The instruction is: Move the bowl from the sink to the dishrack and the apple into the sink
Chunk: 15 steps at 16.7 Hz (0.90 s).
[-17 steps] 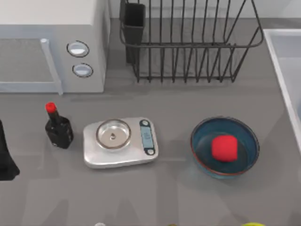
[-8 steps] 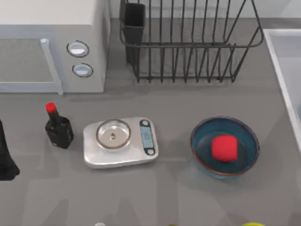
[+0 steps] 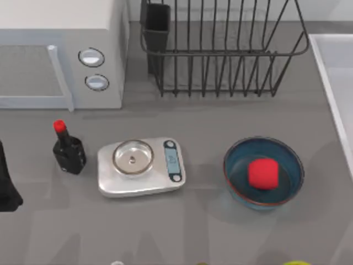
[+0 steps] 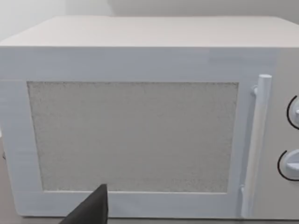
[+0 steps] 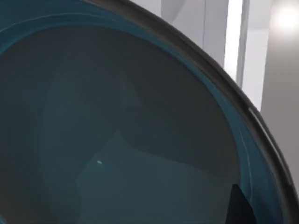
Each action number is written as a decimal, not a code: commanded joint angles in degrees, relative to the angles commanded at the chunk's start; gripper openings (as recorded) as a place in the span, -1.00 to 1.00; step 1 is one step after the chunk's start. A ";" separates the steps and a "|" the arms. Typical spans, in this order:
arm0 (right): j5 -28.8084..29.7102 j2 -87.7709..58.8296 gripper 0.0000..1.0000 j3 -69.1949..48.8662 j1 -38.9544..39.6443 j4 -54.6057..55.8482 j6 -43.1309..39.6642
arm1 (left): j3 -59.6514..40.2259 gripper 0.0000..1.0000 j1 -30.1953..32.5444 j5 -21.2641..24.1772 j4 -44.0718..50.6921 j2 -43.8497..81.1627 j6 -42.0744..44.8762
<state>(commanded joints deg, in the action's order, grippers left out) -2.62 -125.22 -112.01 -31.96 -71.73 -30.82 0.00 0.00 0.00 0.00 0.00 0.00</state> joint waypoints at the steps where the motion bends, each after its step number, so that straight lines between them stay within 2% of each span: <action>1: -0.16 4.82 -1.00 2.27 -1.57 -2.43 -1.66 | 0.00 1.00 0.00 0.00 0.00 0.00 0.00; 8: -1.24 33.09 -1.00 15.97 -11.43 -17.12 -11.87 | 0.00 1.00 0.00 0.00 0.00 0.00 0.00; 15: -1.56 37.93 -1.00 18.68 -13.55 -20.06 -14.07 | 0.00 1.00 0.00 0.00 0.00 0.00 0.00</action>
<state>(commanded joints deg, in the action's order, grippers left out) -4.18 -87.29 -93.33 -45.51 -91.78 -44.89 0.00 0.00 0.00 0.00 0.00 0.00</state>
